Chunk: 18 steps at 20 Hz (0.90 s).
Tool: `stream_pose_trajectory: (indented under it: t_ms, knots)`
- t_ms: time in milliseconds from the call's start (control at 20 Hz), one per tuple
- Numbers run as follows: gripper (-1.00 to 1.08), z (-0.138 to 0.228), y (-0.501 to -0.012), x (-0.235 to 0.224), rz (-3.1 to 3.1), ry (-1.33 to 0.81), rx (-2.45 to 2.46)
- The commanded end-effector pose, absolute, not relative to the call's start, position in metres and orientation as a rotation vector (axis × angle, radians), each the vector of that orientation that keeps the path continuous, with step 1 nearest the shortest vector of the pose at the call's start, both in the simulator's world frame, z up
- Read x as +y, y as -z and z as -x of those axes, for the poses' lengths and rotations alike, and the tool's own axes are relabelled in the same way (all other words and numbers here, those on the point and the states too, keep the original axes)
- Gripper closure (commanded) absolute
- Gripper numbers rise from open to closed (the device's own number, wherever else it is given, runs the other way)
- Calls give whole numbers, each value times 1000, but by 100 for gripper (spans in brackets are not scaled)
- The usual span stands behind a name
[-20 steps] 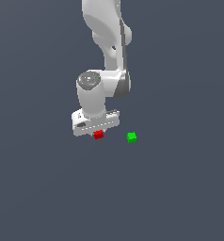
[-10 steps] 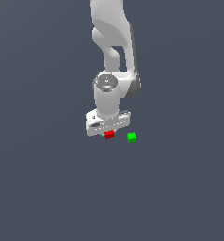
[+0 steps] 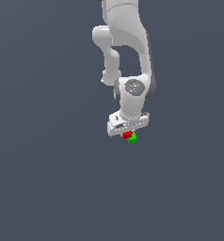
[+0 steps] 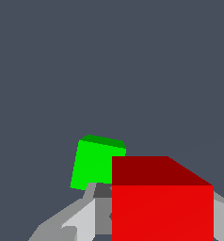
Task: Stack the red cube on top of the green cube.
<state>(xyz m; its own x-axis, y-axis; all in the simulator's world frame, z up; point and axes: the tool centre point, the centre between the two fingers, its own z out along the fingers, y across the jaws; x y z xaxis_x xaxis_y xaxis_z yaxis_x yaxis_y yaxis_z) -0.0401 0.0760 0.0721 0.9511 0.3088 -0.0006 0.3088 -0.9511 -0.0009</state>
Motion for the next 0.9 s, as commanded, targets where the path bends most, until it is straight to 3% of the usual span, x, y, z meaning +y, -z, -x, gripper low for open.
stream_pose_trajectory:
  t_ms: [0,350,400,850]
  knots:
    - [108,42,-67,91,3103,0,-488]
    - [108,44,-62,108,3104,0,-487]
    - [-92,44,-62,108,3104,0,-487]
    - [-92,44,-62,108,3104,0,-487]
